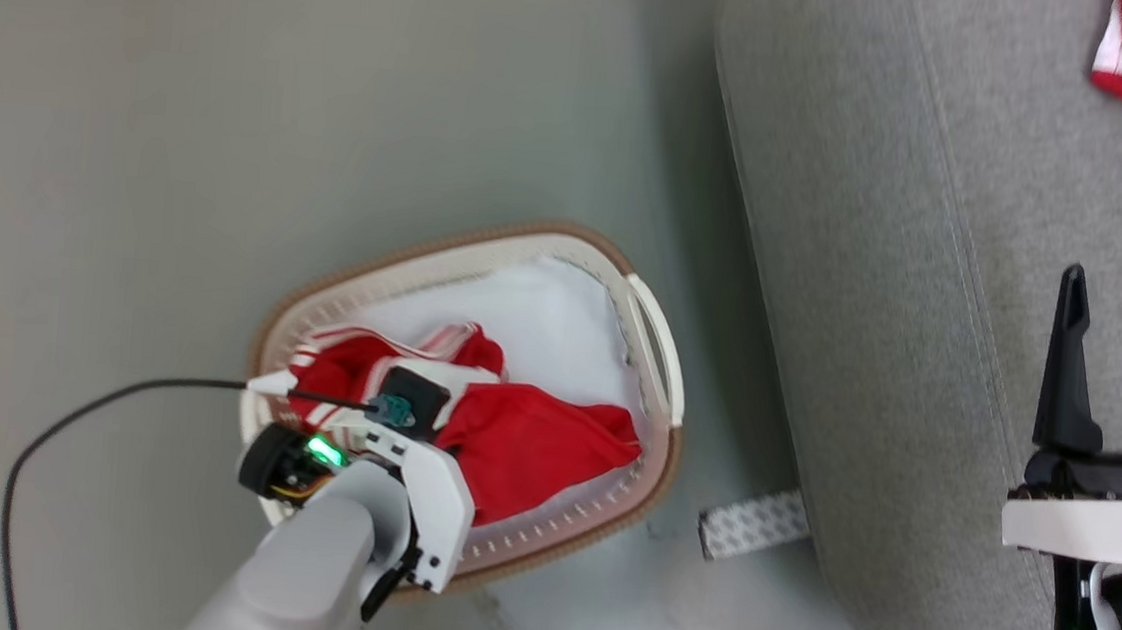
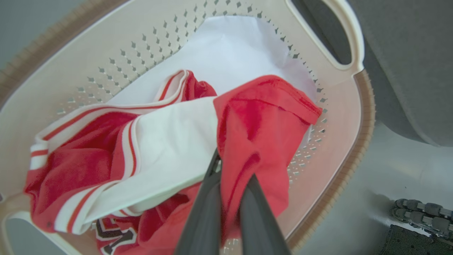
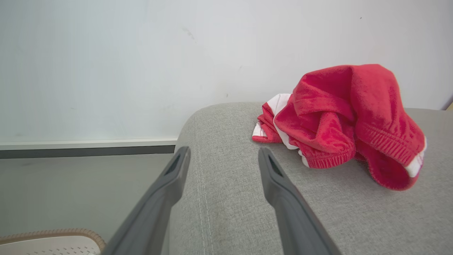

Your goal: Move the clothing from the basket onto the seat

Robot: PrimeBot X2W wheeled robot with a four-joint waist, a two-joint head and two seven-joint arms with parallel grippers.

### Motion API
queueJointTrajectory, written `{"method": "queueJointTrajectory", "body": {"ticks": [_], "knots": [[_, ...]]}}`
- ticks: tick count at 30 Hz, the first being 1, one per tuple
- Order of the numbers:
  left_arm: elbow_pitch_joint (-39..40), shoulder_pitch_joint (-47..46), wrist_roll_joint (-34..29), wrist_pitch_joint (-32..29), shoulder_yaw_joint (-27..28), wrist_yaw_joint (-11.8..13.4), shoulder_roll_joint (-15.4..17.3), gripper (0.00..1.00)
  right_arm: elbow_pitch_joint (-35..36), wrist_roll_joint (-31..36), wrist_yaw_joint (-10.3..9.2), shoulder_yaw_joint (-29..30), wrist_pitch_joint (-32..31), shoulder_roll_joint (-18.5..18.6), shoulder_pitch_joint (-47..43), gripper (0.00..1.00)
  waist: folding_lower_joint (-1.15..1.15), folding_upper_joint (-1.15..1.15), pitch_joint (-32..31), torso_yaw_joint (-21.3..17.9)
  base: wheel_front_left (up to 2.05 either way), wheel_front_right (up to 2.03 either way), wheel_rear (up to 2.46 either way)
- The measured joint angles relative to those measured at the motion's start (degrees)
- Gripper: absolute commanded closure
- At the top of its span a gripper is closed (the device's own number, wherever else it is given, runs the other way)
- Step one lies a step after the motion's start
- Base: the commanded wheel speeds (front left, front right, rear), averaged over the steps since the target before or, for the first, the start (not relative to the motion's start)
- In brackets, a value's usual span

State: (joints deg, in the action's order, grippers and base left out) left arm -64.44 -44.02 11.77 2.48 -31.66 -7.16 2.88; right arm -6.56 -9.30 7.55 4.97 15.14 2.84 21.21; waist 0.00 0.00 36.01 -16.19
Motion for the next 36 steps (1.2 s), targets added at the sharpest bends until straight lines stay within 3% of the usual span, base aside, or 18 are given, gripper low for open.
{"method": "queueJointTrajectory", "body": {"ticks": [12, 25, 36], "knots": [[11.7, 6.9, 11.5, 3.0, -4.2, 0.0, 0.0, 1.0, -2.9, 2.7, 0.0, 2.6, 0.0, 0.0, -9.7, 0.0, -0.01, 0.0, -17.3, 7.1, 0.0, 0.0, 0.0], [26.5, 8.6, 16.3, 5.1, 0.0, 4.3, 1.6, 1.0, -5.1, 3.4, 0.0, 2.0, 0.0, 0.0, -17.0, 0.0, -0.02, 0.0, -32.6, 14.0, 0.0, 0.0, 0.0], [41.5, 7.4, 17.1, 1.0, 2.9, 7.8, 6.0, 1.0, -5.6, 2.7, 0.0, 0.3, 0.0, 0.0, -19.6, 0.0, -0.02, 0.0, -38.0, 15.3, 0.0, 0.0, 0.0]]}}
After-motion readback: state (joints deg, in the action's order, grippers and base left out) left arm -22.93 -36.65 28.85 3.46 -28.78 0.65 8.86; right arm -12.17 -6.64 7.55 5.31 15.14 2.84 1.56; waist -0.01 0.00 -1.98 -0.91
